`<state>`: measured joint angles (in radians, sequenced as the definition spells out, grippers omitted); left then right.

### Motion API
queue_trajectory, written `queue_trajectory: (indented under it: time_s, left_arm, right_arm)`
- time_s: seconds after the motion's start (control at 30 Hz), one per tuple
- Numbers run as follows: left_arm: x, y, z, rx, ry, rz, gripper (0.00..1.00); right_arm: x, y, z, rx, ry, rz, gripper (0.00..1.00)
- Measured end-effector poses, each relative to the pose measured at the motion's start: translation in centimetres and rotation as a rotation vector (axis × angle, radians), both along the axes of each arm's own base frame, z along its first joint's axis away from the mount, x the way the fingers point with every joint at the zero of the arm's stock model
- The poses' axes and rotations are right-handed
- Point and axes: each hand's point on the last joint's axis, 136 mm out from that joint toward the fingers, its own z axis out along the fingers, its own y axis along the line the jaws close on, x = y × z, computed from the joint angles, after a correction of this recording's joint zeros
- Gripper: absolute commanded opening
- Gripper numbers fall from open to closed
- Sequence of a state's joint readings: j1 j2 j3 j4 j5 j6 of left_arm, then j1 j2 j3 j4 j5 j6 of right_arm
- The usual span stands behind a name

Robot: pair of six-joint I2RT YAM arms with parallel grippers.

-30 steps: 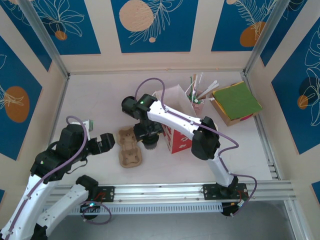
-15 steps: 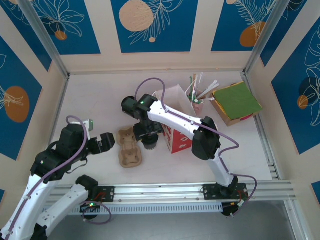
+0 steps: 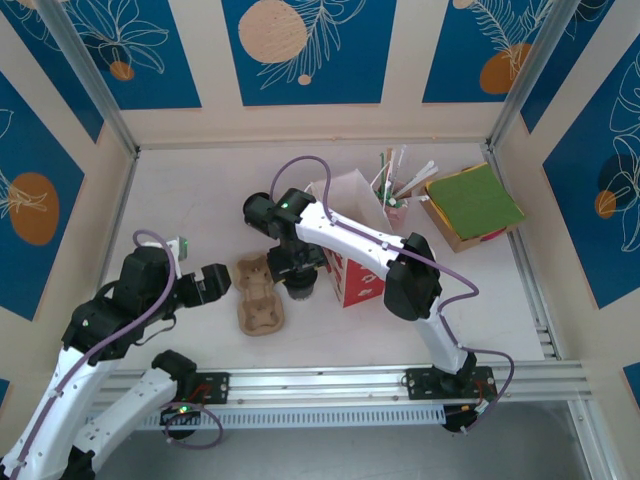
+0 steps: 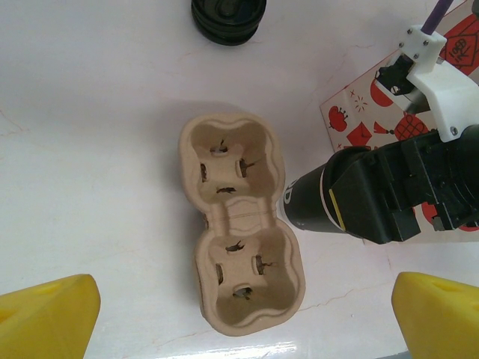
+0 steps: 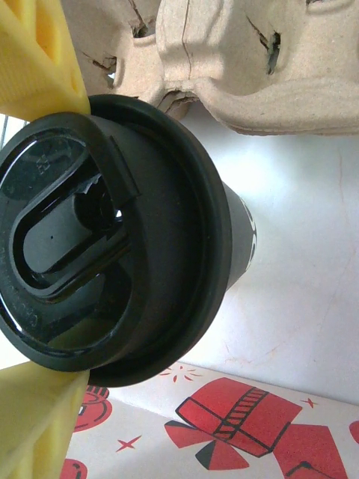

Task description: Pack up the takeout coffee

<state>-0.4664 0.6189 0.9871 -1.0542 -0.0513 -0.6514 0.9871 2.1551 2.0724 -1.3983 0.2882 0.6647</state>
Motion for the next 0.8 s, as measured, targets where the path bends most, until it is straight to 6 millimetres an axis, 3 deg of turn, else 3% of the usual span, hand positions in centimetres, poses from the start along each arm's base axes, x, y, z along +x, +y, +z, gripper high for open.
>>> queue_trajectory:
  time_s: [0.8]
  left_arm:
    - [-0.02, -0.05, -0.01, -0.002, 0.001, -0.002, 1.00]
  right_arm:
    - [-0.01, -0.02, 0.18, 0.015, -0.010, -0.010, 0.83]
